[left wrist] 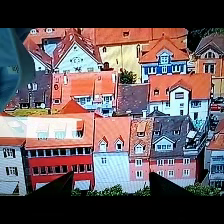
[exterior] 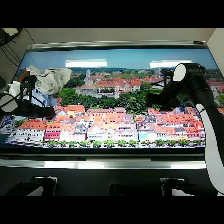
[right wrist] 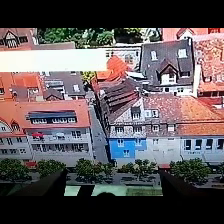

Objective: Fold the shirts.

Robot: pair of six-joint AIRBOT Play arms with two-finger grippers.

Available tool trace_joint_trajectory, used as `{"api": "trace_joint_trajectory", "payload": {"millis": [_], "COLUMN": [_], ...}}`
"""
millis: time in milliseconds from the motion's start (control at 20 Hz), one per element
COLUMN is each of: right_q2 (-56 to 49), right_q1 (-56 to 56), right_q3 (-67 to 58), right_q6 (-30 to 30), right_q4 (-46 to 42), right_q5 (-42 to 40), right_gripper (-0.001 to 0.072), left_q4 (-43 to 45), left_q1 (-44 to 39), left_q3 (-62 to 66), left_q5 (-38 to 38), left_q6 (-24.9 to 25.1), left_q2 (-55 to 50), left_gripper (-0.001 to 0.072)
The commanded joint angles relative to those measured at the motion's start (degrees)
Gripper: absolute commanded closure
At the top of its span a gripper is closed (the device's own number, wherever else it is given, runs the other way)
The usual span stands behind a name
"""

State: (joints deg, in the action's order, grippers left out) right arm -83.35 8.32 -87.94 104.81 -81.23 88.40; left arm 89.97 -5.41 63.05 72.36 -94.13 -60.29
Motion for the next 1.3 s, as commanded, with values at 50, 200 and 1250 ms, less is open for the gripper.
{"api": "trace_joint_trajectory", "payload": {"millis": [50,200,1250], "right_q2": [-0.02,-0.02,-0.02], "right_q1": [0.04,0.04,0.04], "right_q3": [-0.04,-0.04,-0.04], "right_q6": [0.00,0.00,-0.02], "right_q4": [0.02,0.02,-0.46], "right_q5": [0.02,0.02,-18.43], "right_gripper": [0.0032,0.0032,0.0032], "left_q4": [0.00,0.00,0.94], "left_q1": [-0.02,-0.02,2.51], "left_q3": [-0.02,-0.02,2.21], "left_q5": [0.00,-0.02,-27.96], "left_q6": [0.02,0.02,-4.81], "left_q2": [0.02,0.02,-1.92], "left_gripper": [0.0155,0.0155,0.0087]}}
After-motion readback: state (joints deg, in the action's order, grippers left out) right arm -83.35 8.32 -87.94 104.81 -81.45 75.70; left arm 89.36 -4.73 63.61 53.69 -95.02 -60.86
